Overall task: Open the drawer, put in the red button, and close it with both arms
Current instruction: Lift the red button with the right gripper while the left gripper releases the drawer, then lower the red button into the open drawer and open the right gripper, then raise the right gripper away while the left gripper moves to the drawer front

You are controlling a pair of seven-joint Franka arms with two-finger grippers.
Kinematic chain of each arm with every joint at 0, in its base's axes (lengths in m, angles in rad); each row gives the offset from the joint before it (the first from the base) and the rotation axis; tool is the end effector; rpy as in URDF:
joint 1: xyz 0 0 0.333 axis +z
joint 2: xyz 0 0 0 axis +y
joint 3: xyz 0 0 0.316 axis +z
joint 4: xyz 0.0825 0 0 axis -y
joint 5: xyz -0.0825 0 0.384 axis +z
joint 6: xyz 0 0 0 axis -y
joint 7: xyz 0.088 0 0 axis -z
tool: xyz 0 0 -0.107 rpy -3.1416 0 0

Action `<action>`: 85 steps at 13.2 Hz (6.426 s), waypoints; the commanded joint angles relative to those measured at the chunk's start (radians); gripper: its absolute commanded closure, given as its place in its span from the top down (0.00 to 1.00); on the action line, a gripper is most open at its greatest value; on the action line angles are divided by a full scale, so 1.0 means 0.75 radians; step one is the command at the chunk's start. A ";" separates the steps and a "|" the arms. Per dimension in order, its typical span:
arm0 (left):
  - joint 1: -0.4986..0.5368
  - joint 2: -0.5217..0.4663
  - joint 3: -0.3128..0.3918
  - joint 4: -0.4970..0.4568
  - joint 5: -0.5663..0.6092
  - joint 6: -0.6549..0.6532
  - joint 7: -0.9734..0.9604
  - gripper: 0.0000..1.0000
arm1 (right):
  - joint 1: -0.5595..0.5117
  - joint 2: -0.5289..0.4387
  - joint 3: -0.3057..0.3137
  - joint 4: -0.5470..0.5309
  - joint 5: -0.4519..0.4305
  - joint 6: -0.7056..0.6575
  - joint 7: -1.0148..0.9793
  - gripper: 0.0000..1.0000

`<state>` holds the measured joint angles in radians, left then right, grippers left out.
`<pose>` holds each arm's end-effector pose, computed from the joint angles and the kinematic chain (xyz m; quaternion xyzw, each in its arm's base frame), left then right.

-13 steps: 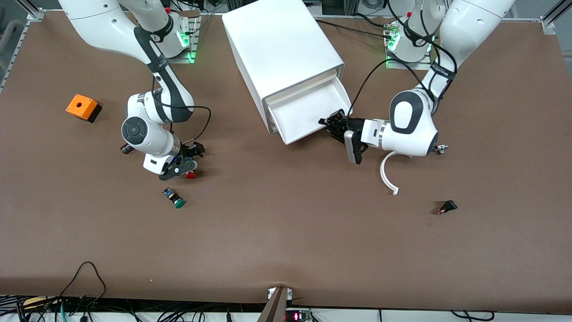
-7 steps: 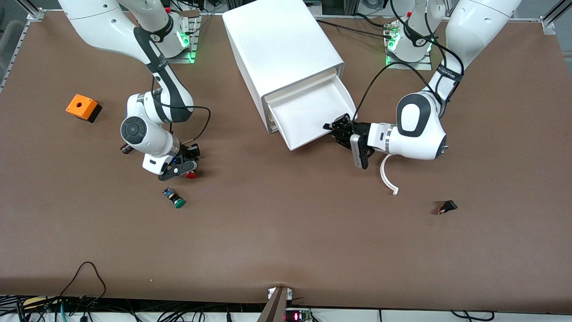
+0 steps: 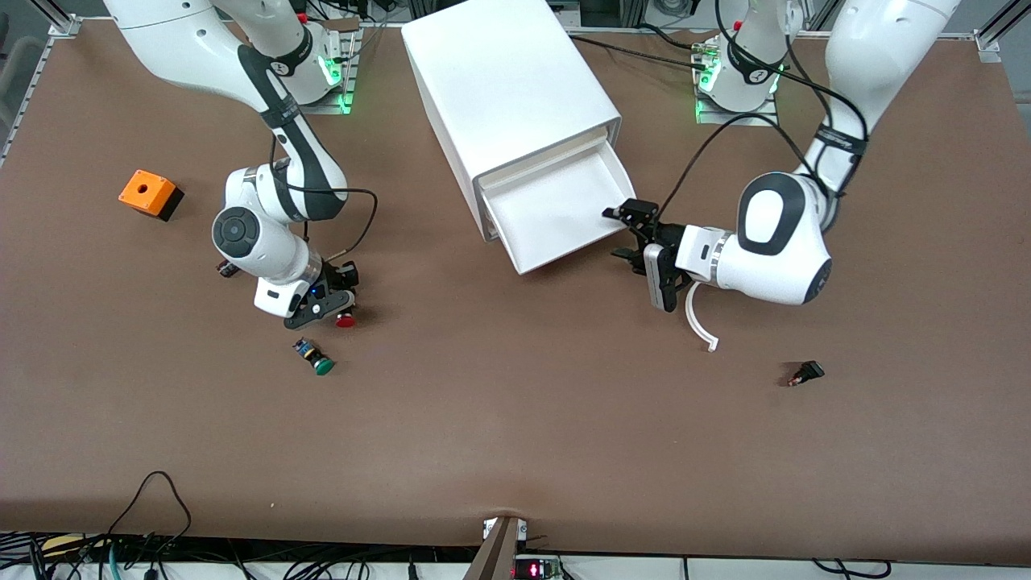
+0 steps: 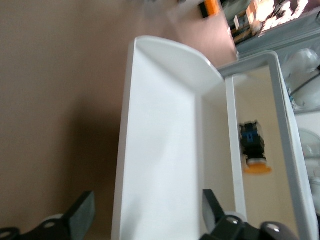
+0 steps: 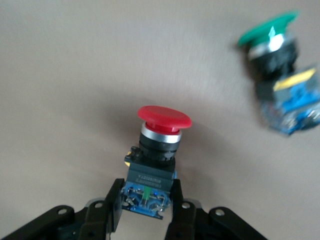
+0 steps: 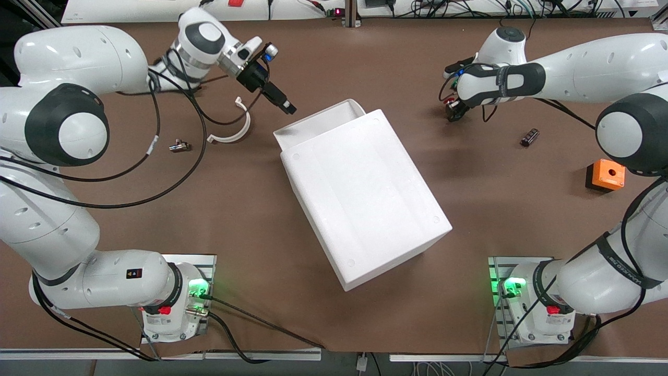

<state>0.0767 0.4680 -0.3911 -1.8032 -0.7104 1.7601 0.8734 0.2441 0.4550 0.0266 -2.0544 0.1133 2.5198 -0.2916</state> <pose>0.5625 -0.2257 0.3025 0.8066 -0.3734 -0.1084 0.4452 0.5742 0.1580 0.2135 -0.9720 -0.2316 -0.0055 0.0390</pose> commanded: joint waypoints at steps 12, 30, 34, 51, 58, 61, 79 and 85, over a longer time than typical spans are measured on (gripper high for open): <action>0.000 -0.057 -0.002 0.606 0.885 -0.884 -0.563 1.00 | 0.194 -0.057 0.014 0.694 0.015 -0.419 -0.664 0.11; -0.115 -0.630 0.446 0.020 0.984 0.118 -1.228 1.00 | 0.891 0.232 -0.240 1.172 -0.120 -0.746 -1.098 0.11; -0.164 -0.651 0.542 0.028 0.998 0.097 -1.165 1.00 | 0.949 0.305 -0.289 1.197 -0.106 -0.746 -1.182 0.11; -0.119 -0.645 0.526 0.093 1.002 -0.095 -1.224 1.00 | 1.104 0.402 -0.308 1.160 -0.063 -0.758 -1.284 0.14; -0.131 -0.645 0.519 0.095 1.002 -0.119 -1.254 1.00 | 1.133 0.402 -0.305 1.109 -0.067 -0.754 -1.266 0.15; -0.133 -0.645 0.505 0.097 1.005 -0.119 -1.269 1.00 | 1.133 0.392 -0.310 1.109 -0.063 -0.762 -1.199 1.00; -0.137 -0.494 0.446 0.189 0.996 -0.304 -1.393 1.00 | 1.010 0.205 -0.602 1.150 -0.073 -0.701 -0.414 1.00; -0.188 -0.227 0.262 0.197 0.978 -0.040 -1.755 1.00 | 0.839 0.169 -0.606 1.011 -0.065 -0.815 0.208 1.00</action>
<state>-0.0522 0.2486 -0.1535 -1.6945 0.0308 1.7038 -0.3695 0.9108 0.6153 -0.4369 -1.2450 0.0546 1.9416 -0.2579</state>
